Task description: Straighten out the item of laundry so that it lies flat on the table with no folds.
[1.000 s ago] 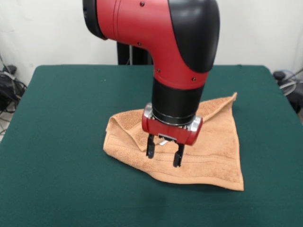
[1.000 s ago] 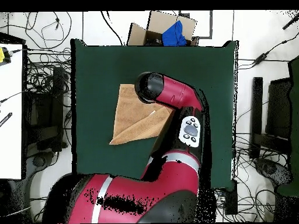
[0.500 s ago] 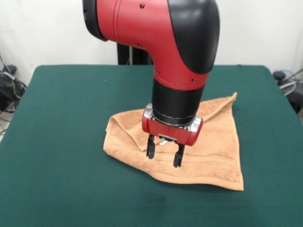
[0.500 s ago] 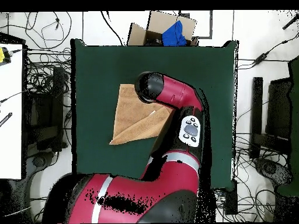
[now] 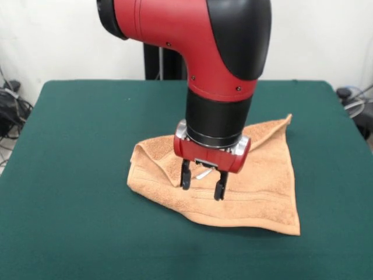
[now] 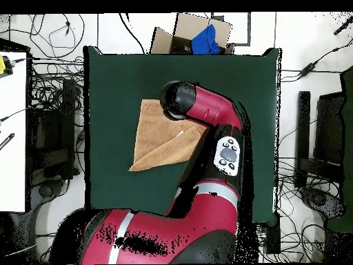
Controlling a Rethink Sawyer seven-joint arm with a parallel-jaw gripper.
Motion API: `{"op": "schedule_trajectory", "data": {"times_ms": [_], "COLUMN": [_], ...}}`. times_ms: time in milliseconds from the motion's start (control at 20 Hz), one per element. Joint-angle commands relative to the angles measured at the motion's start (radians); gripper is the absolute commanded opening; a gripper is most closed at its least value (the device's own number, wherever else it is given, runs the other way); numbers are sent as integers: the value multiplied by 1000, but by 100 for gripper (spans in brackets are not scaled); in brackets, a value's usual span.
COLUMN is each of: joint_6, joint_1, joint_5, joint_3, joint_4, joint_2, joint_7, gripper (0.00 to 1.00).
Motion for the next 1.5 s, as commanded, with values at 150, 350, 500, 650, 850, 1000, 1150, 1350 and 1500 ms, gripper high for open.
{"op": "schedule_trajectory", "data": {"times_ms": [150, 350, 500, 650, 850, 1000, 1150, 1350, 1500], "joint_6": [142, 123, 110, 97, 71, 47, 24, 13, 15], "joint_1": [-24, -28, -36, -42, -47, -51, -54, -56, -57], "joint_5": [5, -9, -15, -17, -22, -26, -29, -33, -35], "joint_3": [-12, -8, 1, 12, 22, 27, 34, 37, 37], "joint_4": [85, 115, 127, 138, 145, 146, 156, 158, 158], "joint_2": [-45, -53, -52, -50, -37, -21, -15, -9, -2], "joint_7": [215, 206, 197, 191, 185, 182, 177, 171, 169], "gripper": [100, 100, 100, 100, 100, 100, 100, 100, 100]}}
